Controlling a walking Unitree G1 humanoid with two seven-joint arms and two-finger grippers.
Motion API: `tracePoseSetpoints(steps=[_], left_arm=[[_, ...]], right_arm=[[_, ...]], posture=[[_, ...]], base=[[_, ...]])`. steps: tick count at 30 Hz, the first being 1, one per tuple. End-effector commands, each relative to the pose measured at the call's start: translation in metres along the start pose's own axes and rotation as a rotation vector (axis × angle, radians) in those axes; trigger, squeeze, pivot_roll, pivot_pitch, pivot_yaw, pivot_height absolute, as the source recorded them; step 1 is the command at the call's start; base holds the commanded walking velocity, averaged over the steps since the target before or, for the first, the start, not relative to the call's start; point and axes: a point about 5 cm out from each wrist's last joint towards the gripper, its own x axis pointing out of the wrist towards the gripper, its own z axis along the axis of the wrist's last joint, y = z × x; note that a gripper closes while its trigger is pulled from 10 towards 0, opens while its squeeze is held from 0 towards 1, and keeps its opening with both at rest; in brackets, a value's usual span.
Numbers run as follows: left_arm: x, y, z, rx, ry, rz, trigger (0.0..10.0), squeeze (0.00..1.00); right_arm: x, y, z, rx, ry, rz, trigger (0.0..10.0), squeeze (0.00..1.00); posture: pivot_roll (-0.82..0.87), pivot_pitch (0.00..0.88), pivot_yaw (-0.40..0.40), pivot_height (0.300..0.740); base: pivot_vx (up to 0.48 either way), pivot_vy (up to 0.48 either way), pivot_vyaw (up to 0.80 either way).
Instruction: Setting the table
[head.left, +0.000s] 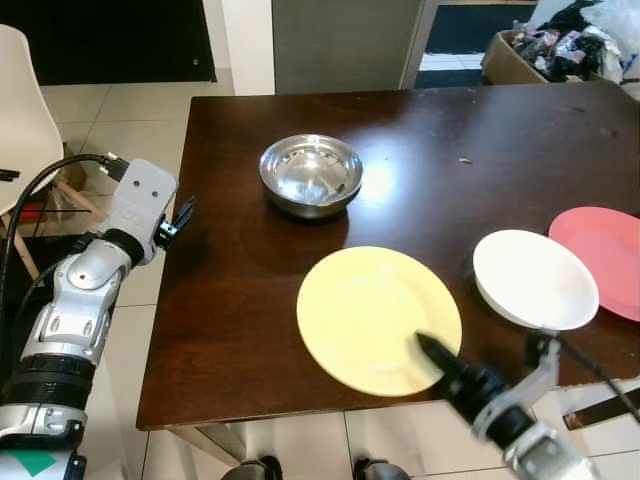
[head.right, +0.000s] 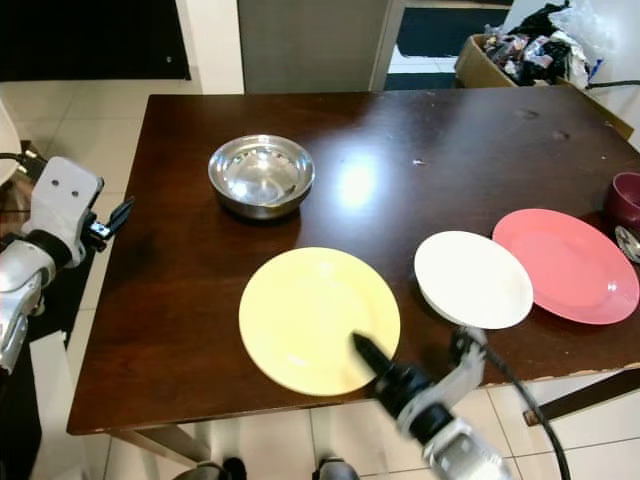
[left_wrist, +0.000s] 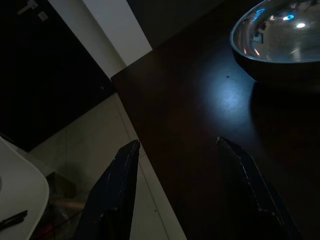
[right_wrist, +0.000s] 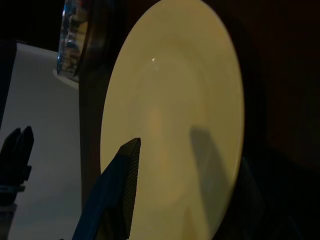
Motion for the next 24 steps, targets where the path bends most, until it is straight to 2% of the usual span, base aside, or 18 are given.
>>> tracePoseSetpoints(steps=[1,4,7,10,17,20,22,24], left_arm=[[-0.002,-0.004,-0.005,-0.007,0.021,-0.011,10.0,0.00],[-0.001,-0.005,-0.004,-0.009,0.020,-0.016,10.0,0.00],[-0.001,-0.007,-0.004,-0.009,0.019,-0.020,10.0,0.00],[0.000,-0.008,-0.004,-0.013,0.017,-0.021,10.0,0.00],[0.000,-0.009,-0.003,-0.013,0.015,-0.024,10.0,0.00],[0.000,-0.009,-0.003,-0.015,0.014,-0.021,10.0,0.00],[0.000,-0.011,-0.003,-0.018,0.011,-0.021,10.0,0.00],[0.000,-0.011,-0.003,-0.019,0.010,-0.021,10.0,0.00]], right_arm=[[-0.002,-0.004,-0.003,0.029,0.026,-0.026,10.0,0.00],[-0.003,0.007,-0.001,0.027,0.045,0.042,10.0,0.00],[-0.004,0.010,0.002,0.010,0.060,0.077,10.0,0.00],[-0.006,0.014,-0.008,-0.059,0.158,0.113,10.0,0.00],[-0.009,0.019,-0.013,-0.090,0.225,0.147,10.0,0.00],[-0.015,0.011,-0.015,-0.093,0.244,0.113,10.0,0.00],[-0.023,-0.005,-0.018,-0.038,0.226,0.026,10.0,0.00],[-0.026,-0.010,-0.019,-0.022,0.220,-0.002,10.0,0.00]], posture=[[-0.13,0.078,0.067,0.740],[-0.13,0.079,0.069,0.740],[-0.14,0.078,0.069,0.740],[-0.14,0.077,0.066,0.740],[-0.13,0.075,0.066,0.740],[-0.14,0.073,0.061,0.740],[-0.14,0.072,0.051,0.740],[-0.14,0.072,0.051,0.740]], base=[[0.000,0.000,0.00],[0.000,0.000,0.00],[0.000,0.000,0.00],[0.000,0.000,0.00],[0.000,0.000,0.00],[0.000,0.000,0.00],[0.000,0.000,0.00],[0.000,0.000,0.00]])
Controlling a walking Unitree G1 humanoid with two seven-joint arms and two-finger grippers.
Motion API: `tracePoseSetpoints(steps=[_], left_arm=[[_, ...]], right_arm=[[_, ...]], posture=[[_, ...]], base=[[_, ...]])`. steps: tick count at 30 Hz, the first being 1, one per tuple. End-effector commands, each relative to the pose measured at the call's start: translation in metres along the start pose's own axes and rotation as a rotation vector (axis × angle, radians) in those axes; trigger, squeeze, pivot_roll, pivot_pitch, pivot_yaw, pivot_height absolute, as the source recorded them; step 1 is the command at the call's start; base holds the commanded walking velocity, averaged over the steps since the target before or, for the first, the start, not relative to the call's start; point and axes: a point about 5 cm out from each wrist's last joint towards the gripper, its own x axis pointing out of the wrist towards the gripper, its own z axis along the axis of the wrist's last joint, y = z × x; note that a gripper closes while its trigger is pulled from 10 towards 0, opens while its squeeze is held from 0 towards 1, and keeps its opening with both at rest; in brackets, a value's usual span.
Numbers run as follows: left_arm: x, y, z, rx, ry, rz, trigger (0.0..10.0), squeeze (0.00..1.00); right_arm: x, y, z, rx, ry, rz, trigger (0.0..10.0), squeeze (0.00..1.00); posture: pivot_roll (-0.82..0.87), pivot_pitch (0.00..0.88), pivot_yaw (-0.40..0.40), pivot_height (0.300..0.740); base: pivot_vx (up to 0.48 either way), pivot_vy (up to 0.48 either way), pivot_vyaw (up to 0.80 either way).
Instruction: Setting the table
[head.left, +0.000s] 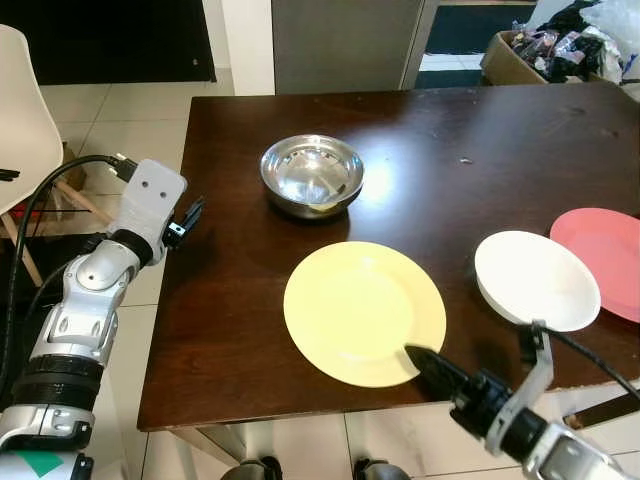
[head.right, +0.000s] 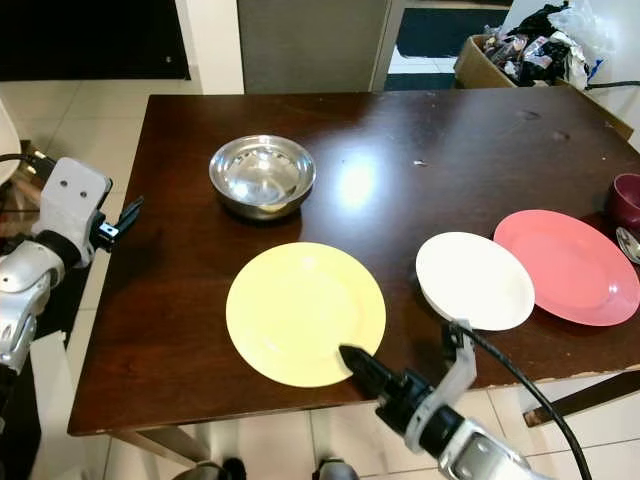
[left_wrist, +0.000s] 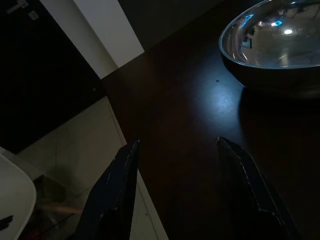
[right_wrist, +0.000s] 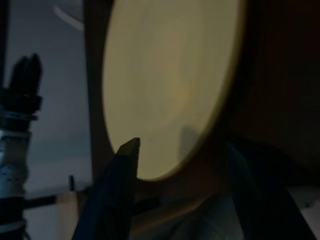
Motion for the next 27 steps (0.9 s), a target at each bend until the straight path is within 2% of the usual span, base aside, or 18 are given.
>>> tracePoseSetpoints(steps=[1,5,11,12,13,15,16,18,19,20,21,22,24,26,27], left_arm=[[-0.002,-0.003,-0.003,0.002,0.013,-0.006,10.0,0.00],[-0.002,-0.005,-0.004,-0.002,0.014,-0.013,10.0,0.00],[0.001,-0.006,-0.001,0.000,0.008,-0.023,10.0,0.00],[0.002,-0.006,0.000,-0.003,0.003,-0.022,10.0,0.00],[0.002,-0.006,0.000,-0.006,0.002,-0.022,10.0,0.00],[0.002,-0.006,0.000,-0.006,0.002,-0.022,10.0,0.00],[0.002,-0.007,0.001,-0.010,-0.002,-0.021,10.0,0.00],[0.001,-0.009,0.002,-0.029,-0.010,-0.019,10.0,0.00],[0.000,-0.010,0.003,-0.034,-0.013,-0.019,10.0,0.00],[0.000,-0.010,0.003,-0.034,-0.013,-0.019,10.0,0.00],[-0.001,-0.013,0.003,-0.047,-0.015,-0.019,10.0,0.00],[-0.001,-0.014,0.004,-0.050,-0.015,-0.020,10.0,0.00],[-0.003,-0.016,0.004,-0.087,-0.015,-0.012,10.0,0.00],[-0.005,-0.018,0.005,-0.126,-0.014,-0.001,10.0,0.00],[-0.006,-0.020,0.005,-0.144,-0.010,0.007,10.0,0.00]], right_arm=[[-0.003,-0.008,-0.002,0.023,-0.005,-0.048,10.0,0.00],[-0.010,-0.028,-0.007,0.067,-0.042,-0.147,10.0,0.00],[-0.016,-0.025,-0.003,0.029,-0.073,-0.121,10.0,0.00],[-0.021,-0.011,0.015,-0.117,-0.151,-0.072,10.0,0.00],[-0.024,-0.003,0.022,-0.187,-0.185,-0.044,10.0,0.00],[-0.024,-0.003,0.022,-0.187,-0.185,-0.044,10.0,0.00],[-0.026,0.009,0.029,-0.266,-0.219,-0.003,10.0,0.00],[-0.028,0.048,0.042,-0.409,-0.271,0.172,10.0,0.00],[-0.029,0.061,0.046,-0.454,-0.288,0.235,10.0,0.00],[-0.029,0.061,0.046,-0.454,-0.288,0.235,10.0,0.00],[-0.029,0.087,0.051,-0.519,-0.310,0.361,10.0,0.00],[-0.029,0.092,0.052,-0.530,-0.313,0.384,10.0,0.00],[-0.021,0.108,0.058,-0.637,-0.366,0.407,10.0,0.00],[-0.009,0.114,0.065,-0.765,-0.432,0.346,10.0,0.00],[-0.001,0.111,0.069,-0.813,-0.479,0.291,10.0,0.00]], posture=[[-0.14,0.072,0.051,0.740],[-0.15,0.073,0.061,0.740],[-0.15,0.069,0.064,0.740],[-0.15,0.069,0.064,0.740],[-0.15,0.067,0.061,0.740],[-0.15,0.067,0.061,0.740],[-0.15,0.067,0.061,0.740],[-0.15,0.066,0.072,0.740],[-0.15,0.066,0.072,0.740],[-0.15,0.066,0.072,0.740],[-0.14,0.064,0.076,0.740],[-0.14,0.064,0.076,0.740],[-0.14,0.064,0.078,0.740],[-0.14,0.062,0.085,0.740],[-0.14,0.062,0.085,0.740]], base=[[0.000,0.000,0.00],[0.000,0.000,0.00],[0.000,0.000,0.00],[0.000,0.000,0.00],[0.000,0.000,0.00],[0.000,0.000,0.00],[0.000,0.000,0.00],[0.000,0.000,0.00],[0.000,0.000,0.00],[0.000,0.000,0.00],[0.000,0.000,0.00],[0.000,0.000,0.00],[0.000,0.000,0.00],[0.000,0.000,0.00],[0.000,0.000,0.00]])
